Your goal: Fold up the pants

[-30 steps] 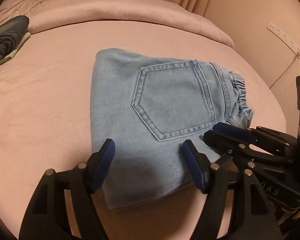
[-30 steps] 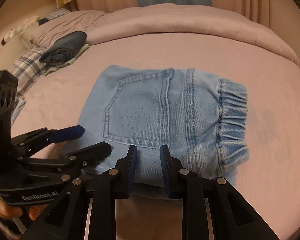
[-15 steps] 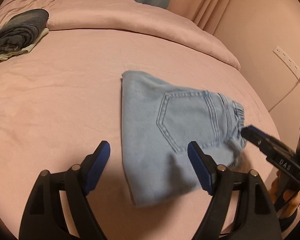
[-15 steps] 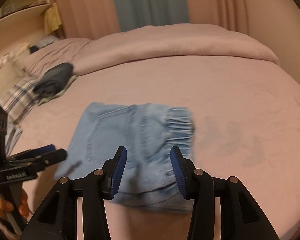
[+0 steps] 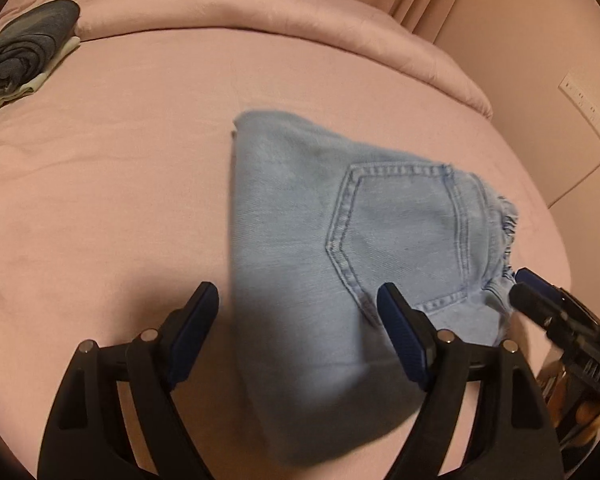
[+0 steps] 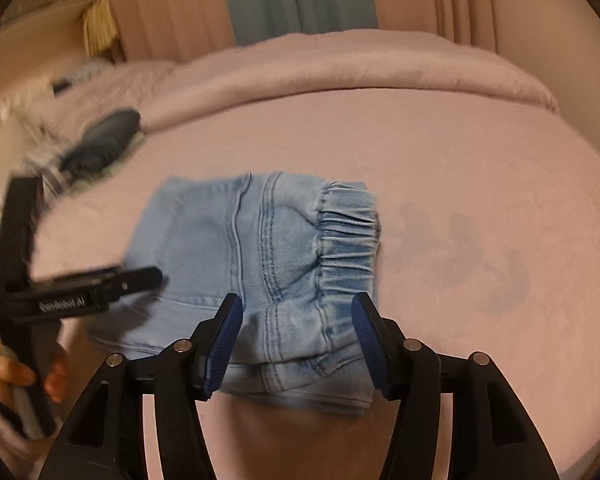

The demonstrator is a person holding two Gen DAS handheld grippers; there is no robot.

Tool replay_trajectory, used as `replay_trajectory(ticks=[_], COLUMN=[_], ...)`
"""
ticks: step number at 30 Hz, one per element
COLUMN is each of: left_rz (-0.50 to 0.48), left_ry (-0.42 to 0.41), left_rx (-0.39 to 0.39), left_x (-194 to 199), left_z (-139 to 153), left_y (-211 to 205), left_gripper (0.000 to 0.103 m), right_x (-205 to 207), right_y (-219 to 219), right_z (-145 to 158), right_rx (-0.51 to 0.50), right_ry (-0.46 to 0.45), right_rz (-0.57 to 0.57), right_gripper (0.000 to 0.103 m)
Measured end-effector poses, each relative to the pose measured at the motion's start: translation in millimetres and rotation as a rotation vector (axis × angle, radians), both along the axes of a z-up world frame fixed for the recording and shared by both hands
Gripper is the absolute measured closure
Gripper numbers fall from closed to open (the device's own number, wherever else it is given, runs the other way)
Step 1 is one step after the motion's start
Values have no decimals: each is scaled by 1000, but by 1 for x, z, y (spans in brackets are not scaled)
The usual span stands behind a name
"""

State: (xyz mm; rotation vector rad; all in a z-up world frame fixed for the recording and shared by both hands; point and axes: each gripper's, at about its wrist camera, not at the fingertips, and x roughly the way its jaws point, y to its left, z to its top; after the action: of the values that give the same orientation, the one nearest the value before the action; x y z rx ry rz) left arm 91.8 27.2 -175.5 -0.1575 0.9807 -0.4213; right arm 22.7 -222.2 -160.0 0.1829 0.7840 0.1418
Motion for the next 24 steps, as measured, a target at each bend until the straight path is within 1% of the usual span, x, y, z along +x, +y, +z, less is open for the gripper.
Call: replay_trajectory(ticks=[1, 2, 5, 6, 8, 10, 12, 15, 16, 19, 21, 23, 24], left_rz=[6, 10, 14, 19, 26, 42, 43, 12, 8, -4, -10, -10, -12], left_ry=[0, 6, 68, 98, 143, 186, 206, 245, 255, 269, 281, 287, 289], left_rx=[-12, -33, -146, -201, -273, -328, -368, -431, -441, -440, -453, -465, -468], left_x=[-2, -4, -6, -6, -7, -7, -8, -3, -2, 1, 2, 6, 6], left_z=[2, 4, 4, 2, -4, -10, -12, -17, -17, -19, -18, -17, -17], left_y=[6, 12, 33, 40, 48, 50, 51, 48, 49, 42, 39, 39, 37], left_gripper=[21, 21, 19, 17, 16, 16, 16, 16, 16, 16, 16, 16, 16], right_x=[-1, -1, -2, -1, 1, 3, 7, 9, 11, 16, 19, 25, 27], right_y=[-7, -15, -40, -50, -65, -77, -84, -84, -84, -83, -81, -79, -80], right_z=[1, 2, -2, -7, -17, -32, -46, -52, -52, -53, -53, -55, -55], right_rx=[32, 65, 190, 254, 346, 447, 523, 574, 580, 601, 601, 594, 585], right_ry=[6, 10, 45, 72, 117, 187, 262, 290, 298, 328, 340, 351, 357], right_rz=[-12, -28, -54, -62, -80, -103, -118, -109, -105, -108, -101, -83, -70], right_gripper=[38, 37, 35, 34, 33, 32, 32, 29, 28, 28, 28, 25, 22])
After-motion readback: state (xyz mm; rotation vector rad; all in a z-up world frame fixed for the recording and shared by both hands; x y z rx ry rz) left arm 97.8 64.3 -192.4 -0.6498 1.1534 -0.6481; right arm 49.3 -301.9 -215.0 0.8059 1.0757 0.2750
